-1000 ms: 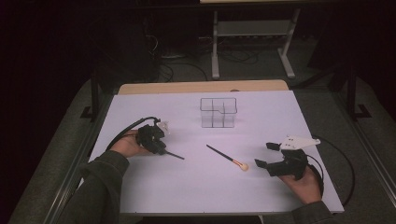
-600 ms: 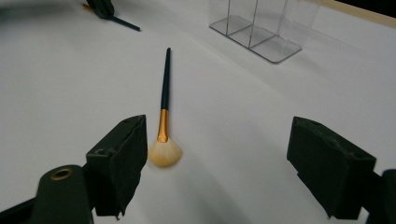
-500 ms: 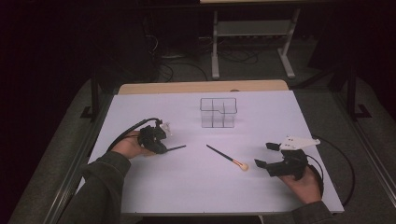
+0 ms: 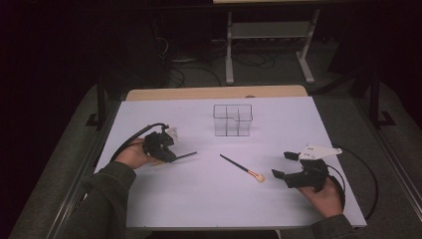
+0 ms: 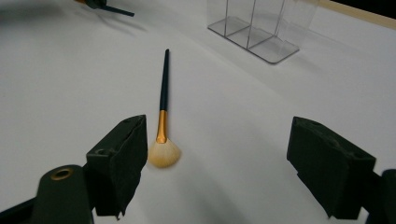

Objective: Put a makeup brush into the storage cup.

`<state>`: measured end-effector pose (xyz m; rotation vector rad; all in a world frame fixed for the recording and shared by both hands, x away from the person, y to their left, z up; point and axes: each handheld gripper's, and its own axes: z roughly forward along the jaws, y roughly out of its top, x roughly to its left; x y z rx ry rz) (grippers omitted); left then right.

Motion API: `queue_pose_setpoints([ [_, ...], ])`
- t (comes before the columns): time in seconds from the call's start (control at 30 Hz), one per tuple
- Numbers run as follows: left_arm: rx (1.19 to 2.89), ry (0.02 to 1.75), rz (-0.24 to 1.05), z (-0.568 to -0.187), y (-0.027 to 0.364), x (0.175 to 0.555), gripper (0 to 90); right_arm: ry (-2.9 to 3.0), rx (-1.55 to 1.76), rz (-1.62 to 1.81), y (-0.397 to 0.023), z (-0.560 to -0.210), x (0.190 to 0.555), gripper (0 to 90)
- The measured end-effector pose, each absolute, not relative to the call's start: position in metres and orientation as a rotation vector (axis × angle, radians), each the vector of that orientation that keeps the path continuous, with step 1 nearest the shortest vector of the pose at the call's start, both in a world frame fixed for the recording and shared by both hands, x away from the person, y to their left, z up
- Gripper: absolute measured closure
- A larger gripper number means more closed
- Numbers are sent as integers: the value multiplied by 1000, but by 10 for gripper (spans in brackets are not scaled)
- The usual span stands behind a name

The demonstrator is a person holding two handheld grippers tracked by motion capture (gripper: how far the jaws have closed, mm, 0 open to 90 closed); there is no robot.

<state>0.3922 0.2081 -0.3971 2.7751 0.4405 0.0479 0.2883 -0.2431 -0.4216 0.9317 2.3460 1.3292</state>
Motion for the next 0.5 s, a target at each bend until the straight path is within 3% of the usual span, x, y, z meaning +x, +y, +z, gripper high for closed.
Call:
queue_pose_setpoints([
  [0.5,2720,446,46,-378,213,374,835,2421,870,1301,-227,-410,288,202],
])
